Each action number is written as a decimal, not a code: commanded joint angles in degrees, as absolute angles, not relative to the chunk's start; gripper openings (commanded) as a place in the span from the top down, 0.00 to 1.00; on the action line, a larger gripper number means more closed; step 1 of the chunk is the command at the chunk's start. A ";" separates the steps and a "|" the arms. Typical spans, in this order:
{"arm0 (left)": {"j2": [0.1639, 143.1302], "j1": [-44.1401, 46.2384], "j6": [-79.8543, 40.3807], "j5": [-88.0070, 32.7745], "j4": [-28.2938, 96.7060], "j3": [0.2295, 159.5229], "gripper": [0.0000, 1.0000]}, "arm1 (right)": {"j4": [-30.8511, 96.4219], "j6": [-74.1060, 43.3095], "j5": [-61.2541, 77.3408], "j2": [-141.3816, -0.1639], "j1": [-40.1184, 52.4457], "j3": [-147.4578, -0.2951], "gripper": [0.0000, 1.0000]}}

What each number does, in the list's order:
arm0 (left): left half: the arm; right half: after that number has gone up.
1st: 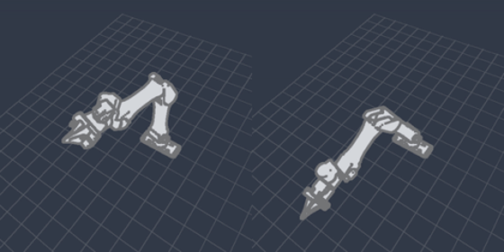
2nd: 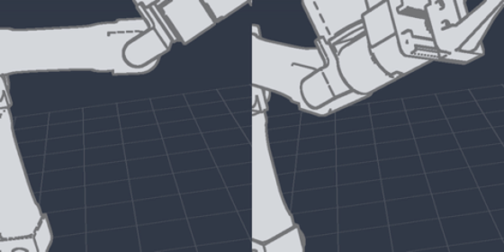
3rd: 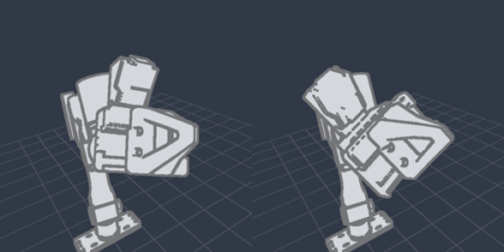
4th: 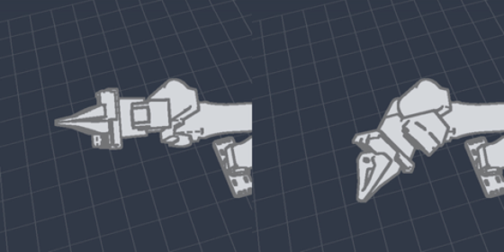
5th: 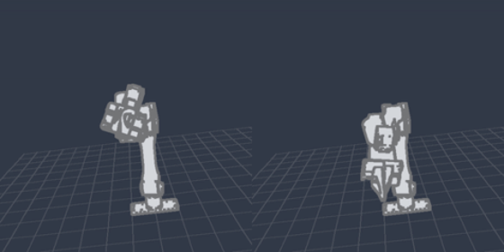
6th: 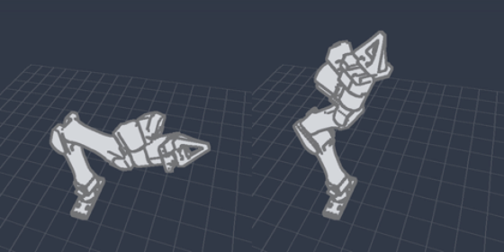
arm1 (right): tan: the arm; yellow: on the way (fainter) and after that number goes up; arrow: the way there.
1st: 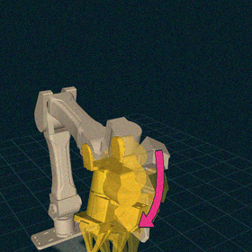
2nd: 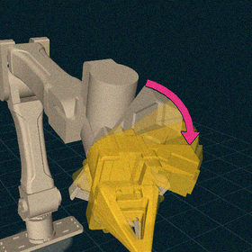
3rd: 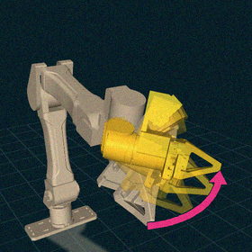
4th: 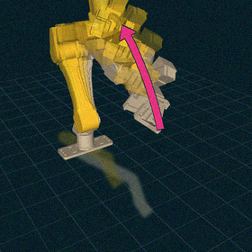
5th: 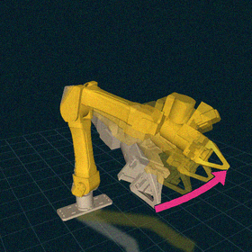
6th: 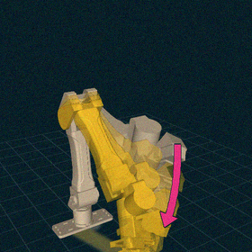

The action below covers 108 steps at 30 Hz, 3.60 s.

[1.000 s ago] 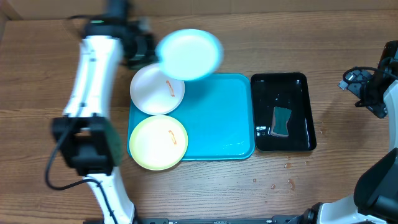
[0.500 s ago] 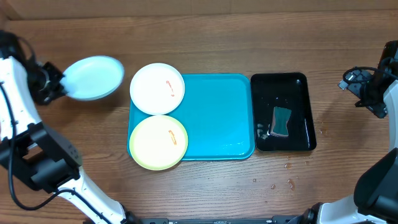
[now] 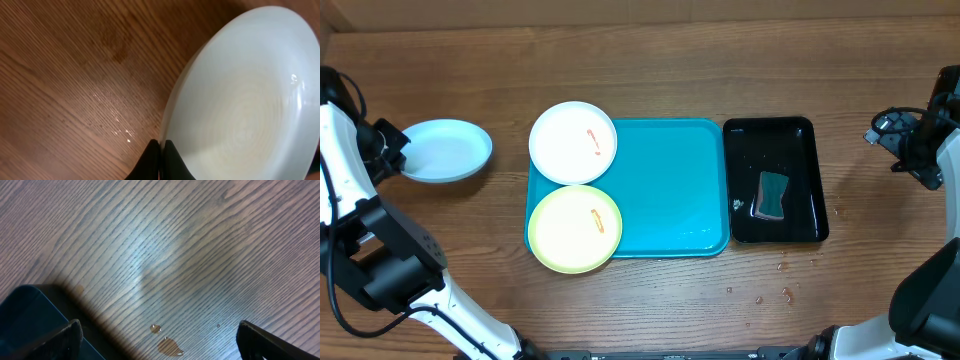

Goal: Clean dirty plates on tray and stack at the side
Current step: 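Carry the pale blue plate left and lower it onto the table, then reach the left gripper to the yellow plate rim and grasp it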

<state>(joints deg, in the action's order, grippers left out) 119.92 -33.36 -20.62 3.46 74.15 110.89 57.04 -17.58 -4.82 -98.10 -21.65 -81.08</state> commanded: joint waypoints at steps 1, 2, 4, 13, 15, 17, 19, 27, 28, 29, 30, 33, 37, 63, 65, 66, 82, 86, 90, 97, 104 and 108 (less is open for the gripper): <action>118.17 -32.69 -19.75 4.84 72.23 106.41 0.96 | 56.64 -17.56 -4.89 -97.86 -21.56 -81.69 0.00; 118.17 -32.60 -19.73 4.84 71.83 105.58 0.96 | 56.64 -17.56 -4.89 -97.86 -21.56 -81.69 0.00; 118.17 -32.49 -19.70 4.86 71.18 104.09 0.96 | 56.64 -17.54 -4.89 -97.86 -21.56 -81.69 0.00; 118.17 -32.42 -19.68 4.64 70.72 101.54 0.96 | 56.64 -17.56 -4.89 -97.86 -21.56 -81.69 0.00; 118.17 -32.25 -19.70 4.45 70.59 100.60 0.96 | 56.64 -17.56 -4.89 -97.86 -21.56 -81.69 0.00; 118.17 -32.10 -19.70 4.47 70.22 99.46 0.96 | 56.64 -17.56 -4.89 -97.86 -21.56 -81.69 0.00; 118.17 -32.08 -19.70 4.45 69.76 98.30 0.96 | 56.64 -17.54 -4.89 -97.86 -21.56 -81.69 0.00; 118.19 -30.94 -19.27 3.64 68.01 95.68 0.94 | 56.64 -17.56 -4.89 -97.86 -21.56 -81.69 0.00; 118.19 -30.70 -19.25 3.38 67.92 95.68 0.94 | 56.64 -17.56 -4.89 -97.86 -21.56 -81.69 0.00; 118.19 -30.46 -19.22 3.14 67.85 95.68 0.93 | 56.64 -17.54 -4.89 -97.86 -21.56 -81.69 0.00; 118.19 -30.26 -19.00 2.81 67.79 95.68 0.89 | 56.64 -17.56 -4.89 -97.86 -21.56 -81.69 0.00; 118.17 -29.85 -16.10 -1.74 67.48 96.09 0.70 | 56.64 -17.56 -4.86 -97.86 -21.56 -81.69 0.00; 118.17 -29.85 -15.18 -5.80 69.65 98.61 0.62 | 56.64 -17.56 -4.89 -97.86 -21.56 -81.69 0.00; 92.20 -2.66 -23.14 3.84 89.08 97.47 0.58 | 56.64 -17.54 -4.89 -97.86 -21.56 -81.69 0.00; 90.63 -1.21 -24.99 4.69 88.12 93.76 0.59 | 56.64 -17.56 -4.89 -97.86 -21.56 -81.69 0.00; 90.00 -0.69 -25.39 4.67 87.35 91.88 0.59 | 56.64 -17.56 -4.89 -97.86 -21.56 -81.69 0.00; 87.31 0.32 -27.46 4.51 66.26 60.69 0.62 | 56.64 -17.56 -4.89 -97.86 -21.56 -81.69 0.00; 87.31 0.30 -27.46 4.99 63.90 58.37 0.65 | 56.64 -17.56 -4.89 -97.86 -21.56 -81.69 0.00; 87.33 -0.08 -27.49 5.10 61.45 56.31 0.67 | 56.64 -17.54 -4.89 -97.86 -21.56 -81.69 0.00; 87.33 -2.52 -27.44 5.10 58.43 52.27 0.68 | 56.64 -17.56 -4.89 -97.86 -21.56 -81.69 0.00; 87.33 -3.73 -27.00 5.08 58.02 51.79 0.91 | 56.64 -17.54 -4.89 -97.86 -21.56 -81.69 0.00; 87.35 -3.73 -27.00 5.13 57.87 51.53 0.91 | 56.64 -17.56 -4.89 -97.86 -21.56 -81.69 0.00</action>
